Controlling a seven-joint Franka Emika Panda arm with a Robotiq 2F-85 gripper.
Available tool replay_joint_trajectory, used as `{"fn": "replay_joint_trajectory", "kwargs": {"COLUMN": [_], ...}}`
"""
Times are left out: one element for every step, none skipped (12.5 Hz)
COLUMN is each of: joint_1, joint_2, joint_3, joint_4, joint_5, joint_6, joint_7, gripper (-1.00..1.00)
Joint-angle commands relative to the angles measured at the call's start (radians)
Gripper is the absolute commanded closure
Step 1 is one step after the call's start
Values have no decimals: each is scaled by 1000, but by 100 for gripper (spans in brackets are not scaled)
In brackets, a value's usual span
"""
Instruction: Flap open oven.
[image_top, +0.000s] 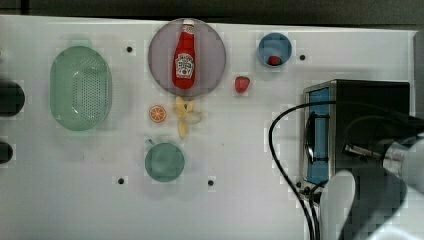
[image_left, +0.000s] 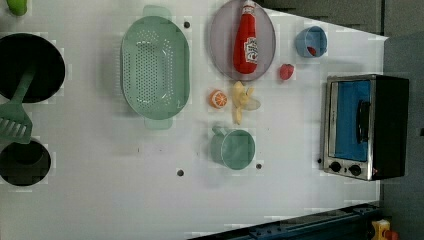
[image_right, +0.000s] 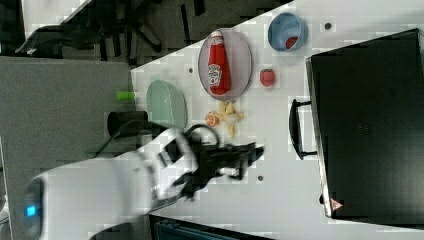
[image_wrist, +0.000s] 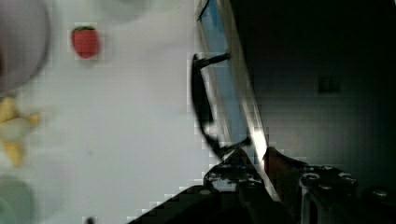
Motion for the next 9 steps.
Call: {"fn": "replay_joint_trajectory", "kwargs": {"joint_1": [4,4,3,2,2,2,1,1,1], "joint_2": [54,76,97,116,133,149,164,178,193], "joint_3": [19,15,14,14,15,14,13,13,13], "joint_4": [-99,-124,-149,-173,-196,-216,-232,-243,-250], "joint_5": [8,7,7,6,2,-4,-8,-9,-9], "joint_6": [147,201,246,290,339,388,435,467,477], "joint_7": [-186,-187,-187,-187,-186,-186,-187,-186,-186], "gripper": [65,65,65,65,65,65,65,65,65]}}
